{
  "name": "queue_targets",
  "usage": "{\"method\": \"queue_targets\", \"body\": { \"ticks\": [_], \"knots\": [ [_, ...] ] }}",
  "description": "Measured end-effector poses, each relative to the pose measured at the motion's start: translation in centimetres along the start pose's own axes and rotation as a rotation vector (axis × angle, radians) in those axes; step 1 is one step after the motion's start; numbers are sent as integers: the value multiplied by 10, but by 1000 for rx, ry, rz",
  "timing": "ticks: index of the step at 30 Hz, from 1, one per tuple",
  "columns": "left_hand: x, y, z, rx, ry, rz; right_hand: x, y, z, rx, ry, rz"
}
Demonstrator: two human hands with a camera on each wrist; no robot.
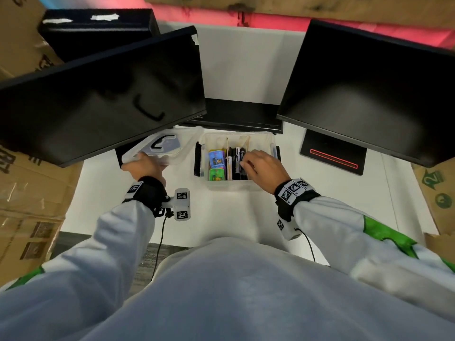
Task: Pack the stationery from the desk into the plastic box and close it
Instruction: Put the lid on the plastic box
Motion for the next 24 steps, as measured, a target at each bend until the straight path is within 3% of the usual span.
{"method": "queue_targets", "body": {
  "ticks": [4, 10, 15, 18, 21, 24],
  "knots": [
    [-6, -33, 12, 100, -28, 14, 4, 17, -16, -53, 51, 14],
    [3, -68, 45, 303, 157, 151, -6, 37, -42, -131, 141, 138],
    [4, -85, 77, 501, 287, 274, -41, 33, -46, -102, 214, 366],
    [6, -83, 92, 592, 363, 249, -64, 20, -42, -51, 261, 506],
    [13, -73, 105, 686, 587, 299, -75, 7, -29, 25, 278, 599],
    [16, -59, 111, 613, 936, 443, -76, 1, -13, 44, 185, 628]
  ]
}}
Point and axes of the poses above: each hand's wrist, its own y-axis towards the middle knuckle, its own z-axis out of the palm, x = y × z, the point moved 6 cm from there along y, towards the middle knuckle, and after that the axes turned 4 degrees about x, right-handed, at the moved point
